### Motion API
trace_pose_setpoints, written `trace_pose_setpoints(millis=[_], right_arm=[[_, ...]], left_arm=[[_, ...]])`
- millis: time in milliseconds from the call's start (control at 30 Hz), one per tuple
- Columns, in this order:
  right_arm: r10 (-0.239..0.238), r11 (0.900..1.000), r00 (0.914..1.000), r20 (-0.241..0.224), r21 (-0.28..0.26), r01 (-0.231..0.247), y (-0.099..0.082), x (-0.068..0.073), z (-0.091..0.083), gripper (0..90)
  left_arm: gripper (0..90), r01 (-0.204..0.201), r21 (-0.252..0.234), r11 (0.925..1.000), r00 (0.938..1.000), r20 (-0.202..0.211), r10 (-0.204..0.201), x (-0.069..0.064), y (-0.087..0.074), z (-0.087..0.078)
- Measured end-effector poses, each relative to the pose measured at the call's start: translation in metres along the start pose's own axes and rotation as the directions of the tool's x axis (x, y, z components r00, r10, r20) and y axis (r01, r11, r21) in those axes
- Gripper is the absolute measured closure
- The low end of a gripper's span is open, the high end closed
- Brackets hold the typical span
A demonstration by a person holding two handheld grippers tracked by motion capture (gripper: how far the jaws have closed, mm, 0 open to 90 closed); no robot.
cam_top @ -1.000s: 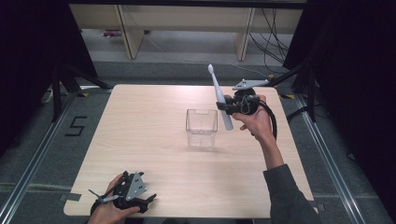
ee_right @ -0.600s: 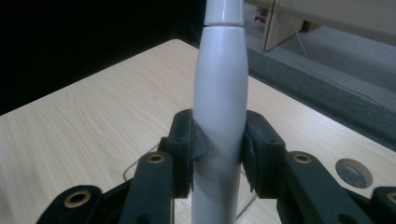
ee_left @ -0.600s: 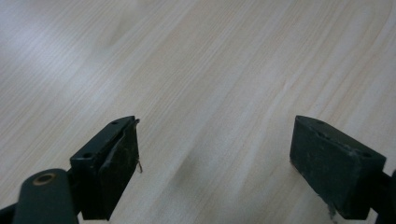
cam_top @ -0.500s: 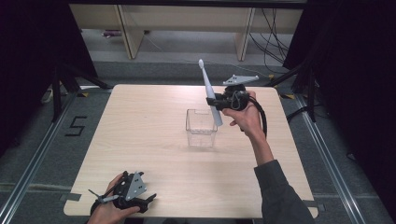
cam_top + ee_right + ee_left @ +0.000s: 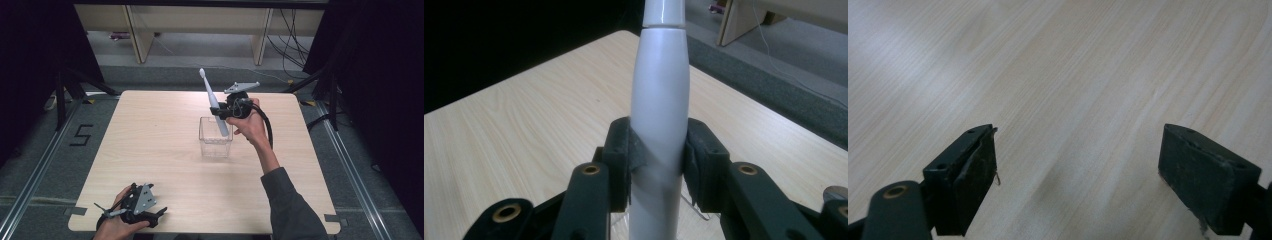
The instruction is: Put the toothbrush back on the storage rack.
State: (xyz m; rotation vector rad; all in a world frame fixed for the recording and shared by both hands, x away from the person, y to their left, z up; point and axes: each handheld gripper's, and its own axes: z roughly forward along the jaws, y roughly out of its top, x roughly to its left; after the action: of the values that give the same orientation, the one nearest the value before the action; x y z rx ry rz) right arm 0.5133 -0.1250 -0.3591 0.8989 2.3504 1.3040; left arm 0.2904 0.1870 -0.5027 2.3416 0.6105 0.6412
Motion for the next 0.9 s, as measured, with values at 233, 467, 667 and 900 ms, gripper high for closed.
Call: trace_pose_setpoints(millis=[233,467,667,900], right_arm=[[-0.001,0.9979,1.0000,0.008,0.065,0.000,-0.008,-0.001,0.015,67.1],[-0.006,0.9926,0.9998,0.017,0.122,0.004,-0.013,0.004,0.028,67.1],[-0.023,0.9895,0.9994,0.026,0.143,0.020,-0.018,0.006,0.039,67.1],[-0.074,0.9784,0.9969,0.026,0.195,0.068,-0.020,0.006,0.047,67.1]], left_arm=[[15.1,0.001,-0.001,1.0000,1.0000,-0.010,-0.001,0.000,0.000,0.000],[15.1,0.000,0.000,1.0000,1.0000,0.000,0.000,0.000,0.000,0.000],[15.1,0.003,0.000,1.0000,1.0000,-0.001,-0.003,0.000,0.000,0.000],[15.1,0.000,0.002,1.0000,1.0000,0.001,0.000,0.000,0.000,0.000]])
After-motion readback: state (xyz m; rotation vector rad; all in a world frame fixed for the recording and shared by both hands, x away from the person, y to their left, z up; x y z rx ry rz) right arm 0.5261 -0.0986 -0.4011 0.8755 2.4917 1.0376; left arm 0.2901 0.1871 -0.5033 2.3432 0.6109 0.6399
